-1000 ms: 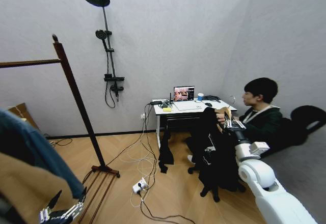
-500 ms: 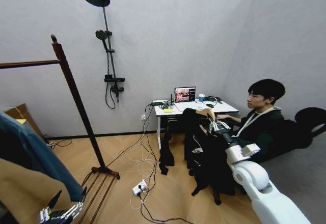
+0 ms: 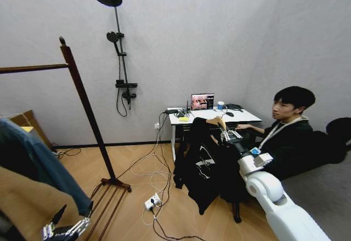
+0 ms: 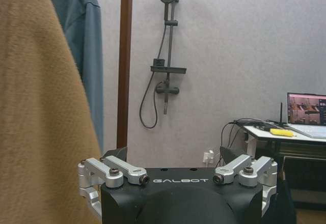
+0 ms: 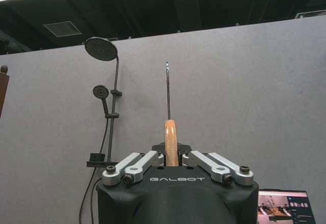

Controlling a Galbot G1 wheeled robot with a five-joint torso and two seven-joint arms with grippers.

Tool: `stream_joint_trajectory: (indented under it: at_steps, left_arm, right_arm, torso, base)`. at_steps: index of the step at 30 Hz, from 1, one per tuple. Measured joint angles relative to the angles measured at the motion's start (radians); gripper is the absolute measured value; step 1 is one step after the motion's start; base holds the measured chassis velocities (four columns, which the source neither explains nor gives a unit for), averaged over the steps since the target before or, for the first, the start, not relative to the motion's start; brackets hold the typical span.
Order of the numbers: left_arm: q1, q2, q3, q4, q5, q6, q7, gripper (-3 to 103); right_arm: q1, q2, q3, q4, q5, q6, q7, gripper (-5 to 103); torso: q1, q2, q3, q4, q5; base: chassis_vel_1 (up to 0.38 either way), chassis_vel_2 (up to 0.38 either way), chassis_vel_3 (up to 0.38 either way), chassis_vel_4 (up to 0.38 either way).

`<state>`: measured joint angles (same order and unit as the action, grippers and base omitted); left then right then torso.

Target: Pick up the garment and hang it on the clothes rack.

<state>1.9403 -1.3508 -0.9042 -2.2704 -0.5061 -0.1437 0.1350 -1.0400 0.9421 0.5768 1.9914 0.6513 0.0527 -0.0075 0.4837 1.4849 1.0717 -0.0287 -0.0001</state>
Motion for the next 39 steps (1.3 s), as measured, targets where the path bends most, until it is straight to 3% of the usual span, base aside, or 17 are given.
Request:
stream_joint_trajectory:
  at_steps: [25,39]
  left_arm:
    - [0.0,0.0,0.0,0.0,0.0,0.0,0.0,100]
    - [0.0,0.0,0.0,0.0,0.0,0.0,0.0,100]
  right_arm:
    - [0.101,-0.005,-0.082,0.013,0.004,-0.046,0.018,10]
    - [0.378,-0.045,-0.205,-0.079,0.064,-0.113,0.04,10]
  torso:
    - [0.0,0.0,0.0,0.0002,0.0]
    - [0.0,0.0,0.0,0.0002,-0.0003]
  base:
    - [0.114,0.109,0.107,0.1]
    - [0.13,0.114,0.121,0.119]
